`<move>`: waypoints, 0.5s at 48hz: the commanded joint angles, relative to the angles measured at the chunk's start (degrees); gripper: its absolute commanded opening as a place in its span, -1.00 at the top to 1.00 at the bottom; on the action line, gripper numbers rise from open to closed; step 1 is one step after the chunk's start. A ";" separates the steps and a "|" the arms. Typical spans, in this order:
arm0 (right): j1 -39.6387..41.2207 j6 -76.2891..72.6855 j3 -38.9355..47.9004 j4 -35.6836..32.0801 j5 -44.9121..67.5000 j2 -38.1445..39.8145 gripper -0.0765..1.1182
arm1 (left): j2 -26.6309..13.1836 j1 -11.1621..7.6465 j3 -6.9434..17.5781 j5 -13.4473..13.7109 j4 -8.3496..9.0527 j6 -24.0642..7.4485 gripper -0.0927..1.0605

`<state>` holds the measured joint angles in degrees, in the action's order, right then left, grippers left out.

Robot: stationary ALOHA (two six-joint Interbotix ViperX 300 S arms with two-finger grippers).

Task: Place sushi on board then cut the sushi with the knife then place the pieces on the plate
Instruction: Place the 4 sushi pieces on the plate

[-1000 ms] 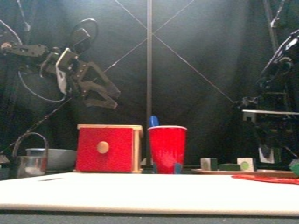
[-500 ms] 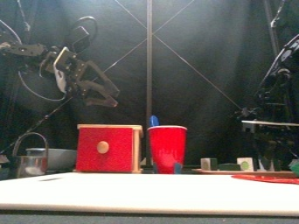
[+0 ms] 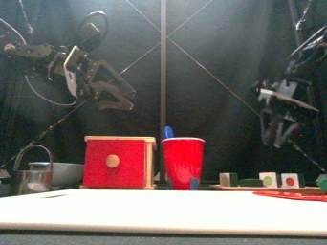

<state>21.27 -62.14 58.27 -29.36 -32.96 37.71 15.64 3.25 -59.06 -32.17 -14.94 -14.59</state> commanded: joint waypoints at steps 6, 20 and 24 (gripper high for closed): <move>-22.32 8.61 -5.01 4.13 16.00 0.79 -0.48 | 0.35 0.35 2.81 -0.70 0.35 0.18 -0.87; -19.78 14.06 -9.67 -8.44 31.20 -6.94 -0.48 | -2.11 0.09 5.19 -1.05 -0.35 0.26 -0.87; -15.91 14.15 -9.32 -9.84 37.35 -9.49 -0.48 | -3.34 0.35 5.10 -1.05 -0.62 0.18 -0.87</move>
<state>1.67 -47.81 50.01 -37.79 -1.67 29.88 13.01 3.34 -55.28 -32.61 -15.38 -14.33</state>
